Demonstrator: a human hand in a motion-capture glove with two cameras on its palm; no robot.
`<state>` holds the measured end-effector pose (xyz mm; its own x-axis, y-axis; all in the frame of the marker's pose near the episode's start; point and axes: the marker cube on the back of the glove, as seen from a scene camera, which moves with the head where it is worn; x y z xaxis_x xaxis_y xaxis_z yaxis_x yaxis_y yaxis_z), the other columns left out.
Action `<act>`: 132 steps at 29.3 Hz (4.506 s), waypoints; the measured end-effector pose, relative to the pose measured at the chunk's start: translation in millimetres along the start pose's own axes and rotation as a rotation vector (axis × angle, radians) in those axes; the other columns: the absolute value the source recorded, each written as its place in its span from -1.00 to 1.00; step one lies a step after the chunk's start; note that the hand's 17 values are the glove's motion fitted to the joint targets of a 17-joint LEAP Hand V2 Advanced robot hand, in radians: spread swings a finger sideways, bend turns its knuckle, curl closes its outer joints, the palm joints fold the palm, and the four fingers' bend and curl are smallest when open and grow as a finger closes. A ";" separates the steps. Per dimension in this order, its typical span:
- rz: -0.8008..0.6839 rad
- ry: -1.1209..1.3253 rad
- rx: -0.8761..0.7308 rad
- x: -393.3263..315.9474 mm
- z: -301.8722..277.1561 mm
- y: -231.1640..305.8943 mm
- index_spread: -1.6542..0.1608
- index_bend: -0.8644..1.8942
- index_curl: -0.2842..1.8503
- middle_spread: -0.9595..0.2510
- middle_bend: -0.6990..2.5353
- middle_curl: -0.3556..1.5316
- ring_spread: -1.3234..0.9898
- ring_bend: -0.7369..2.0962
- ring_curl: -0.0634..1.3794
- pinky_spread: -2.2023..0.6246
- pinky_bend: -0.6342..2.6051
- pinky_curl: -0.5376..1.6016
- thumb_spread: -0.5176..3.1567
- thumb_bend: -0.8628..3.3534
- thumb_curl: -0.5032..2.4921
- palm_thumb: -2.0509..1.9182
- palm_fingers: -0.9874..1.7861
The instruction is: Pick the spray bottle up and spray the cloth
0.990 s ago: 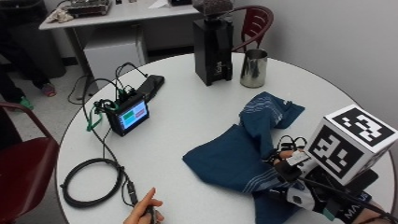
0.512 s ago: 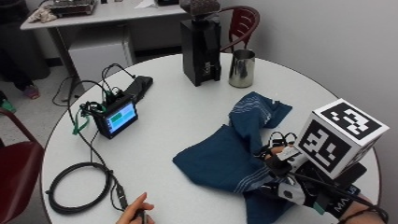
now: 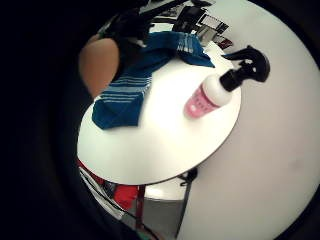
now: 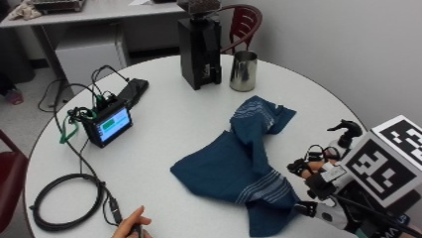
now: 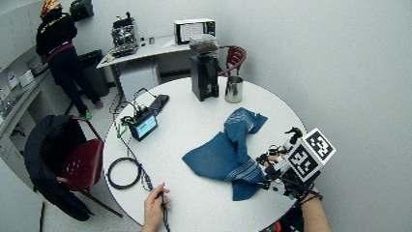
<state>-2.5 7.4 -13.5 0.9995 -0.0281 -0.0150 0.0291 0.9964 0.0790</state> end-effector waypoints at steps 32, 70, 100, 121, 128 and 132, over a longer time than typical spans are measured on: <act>0.337 -0.581 0.266 74.1 49.6 -115.8 0.47 -0.34 -0.50 0.49 -0.41 -0.24 0.12 -0.24 -0.45 0.64 -0.39 -0.17 -0.12 -0.59 -0.46 0.36 0.36; 0.314 -0.869 0.354 68.1 87.7 -95.8 0.52 -0.32 -0.56 0.42 -0.35 -0.16 0.05 -0.09 -0.34 0.62 -0.41 -0.17 -0.26 -0.57 -0.37 0.53 0.46; 0.243 -0.532 -0.162 39.1 14.9 -154.1 0.51 -0.31 -0.56 0.44 -0.35 -0.12 0.05 -0.05 -0.30 0.55 -0.35 -0.14 -0.34 -0.60 -0.27 0.54 0.49; 0.298 -0.415 -0.153 53.9 10.1 -136.9 0.52 -0.32 -0.56 0.43 -0.35 -0.10 0.05 -0.03 -0.29 0.51 -0.31 -0.14 -0.37 -0.61 -0.24 0.53 0.53; 0.297 -0.433 -0.136 57.8 10.6 -131.5 0.53 -0.32 -0.56 0.42 -0.34 -0.10 0.04 -0.02 -0.29 0.49 -0.31 -0.14 -0.38 -0.60 -0.23 0.53 0.52; 0.261 -0.525 0.024 48.9 -31.2 -135.9 0.53 -0.31 -0.56 0.42 -0.34 -0.10 0.05 -0.02 -0.29 0.49 -0.31 -0.14 -0.38 -0.61 -0.23 0.53 0.52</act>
<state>42.0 -126.9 -56.1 0.8461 0.1759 0.5032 -0.2244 0.9738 0.0369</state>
